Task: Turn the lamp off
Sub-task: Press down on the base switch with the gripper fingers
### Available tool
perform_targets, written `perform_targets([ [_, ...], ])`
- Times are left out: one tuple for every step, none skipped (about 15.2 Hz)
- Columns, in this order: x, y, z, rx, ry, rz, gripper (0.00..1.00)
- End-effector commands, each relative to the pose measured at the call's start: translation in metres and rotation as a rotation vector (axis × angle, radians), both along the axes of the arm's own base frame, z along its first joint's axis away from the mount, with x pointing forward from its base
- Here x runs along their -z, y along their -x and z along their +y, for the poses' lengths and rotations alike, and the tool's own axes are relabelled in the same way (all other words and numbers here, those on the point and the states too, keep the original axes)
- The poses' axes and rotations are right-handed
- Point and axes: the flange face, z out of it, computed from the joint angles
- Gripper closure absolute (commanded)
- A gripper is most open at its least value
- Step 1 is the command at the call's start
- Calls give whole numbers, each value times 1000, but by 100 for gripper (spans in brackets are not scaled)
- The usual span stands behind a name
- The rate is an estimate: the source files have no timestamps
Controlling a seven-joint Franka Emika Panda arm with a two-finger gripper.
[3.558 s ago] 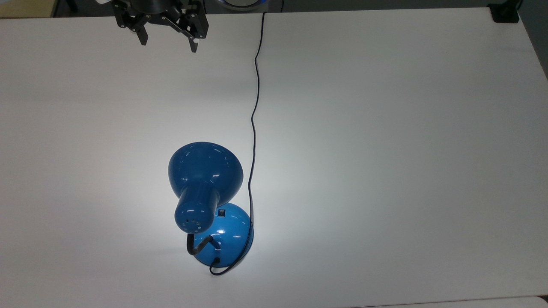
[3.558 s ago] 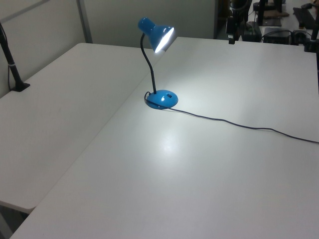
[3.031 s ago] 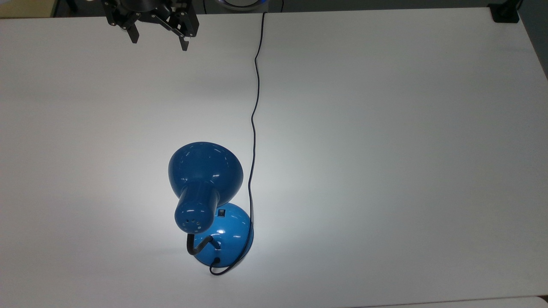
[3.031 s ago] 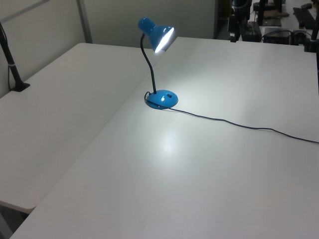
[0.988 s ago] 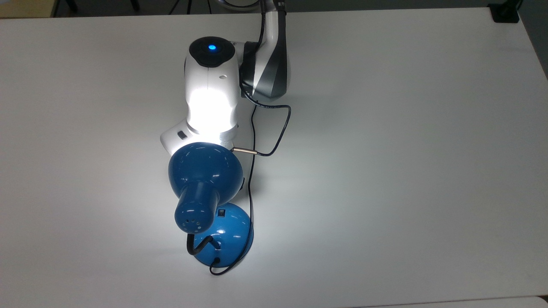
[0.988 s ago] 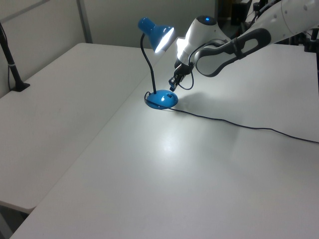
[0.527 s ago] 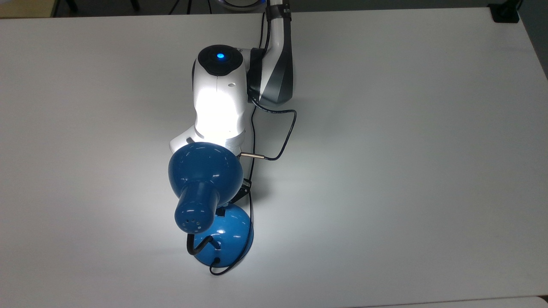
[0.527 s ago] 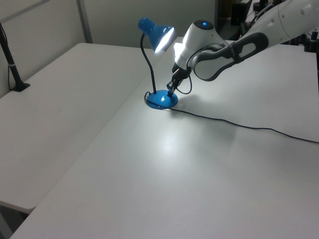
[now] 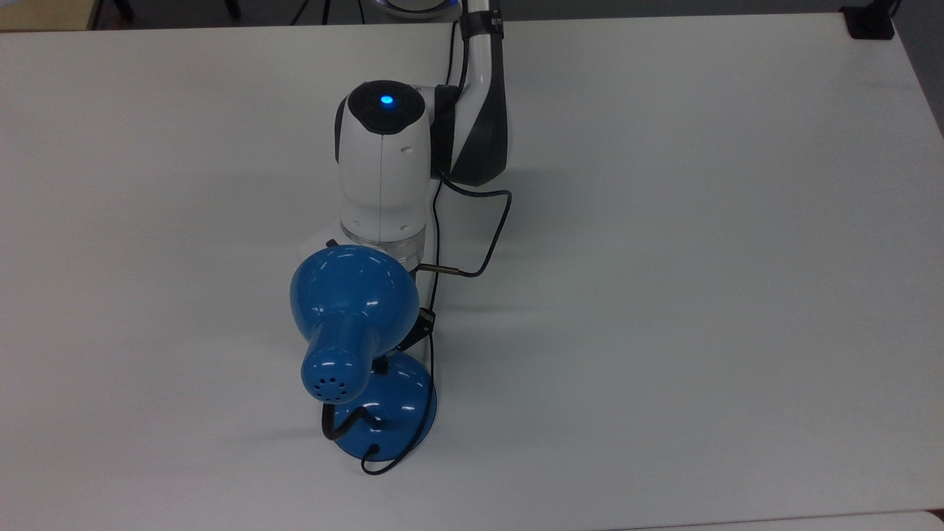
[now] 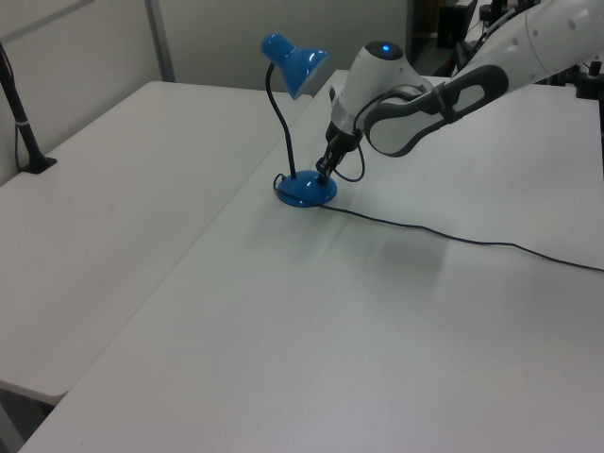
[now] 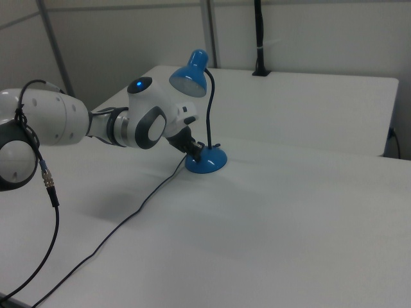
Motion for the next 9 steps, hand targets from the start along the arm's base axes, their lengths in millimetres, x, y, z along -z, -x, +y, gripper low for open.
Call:
perform_targets([
  [35, 12, 25, -40, 26, 48, 100],
  [39, 15, 28, -47, 31, 57, 100],
  [42, 16, 30, -50, 32, 65, 100],
  [47, 20, 30, -54, 34, 77, 100],
  [42, 23, 31, -53, 30, 77, 100],
  [32, 28, 28, -48, 23, 74, 100],
  [14, 32, 24, -41, 13, 63, 100],
  [-4, 38, 20, -30, 0, 54, 100],
  [-19, 47, 16, -21, -12, 74, 100],
])
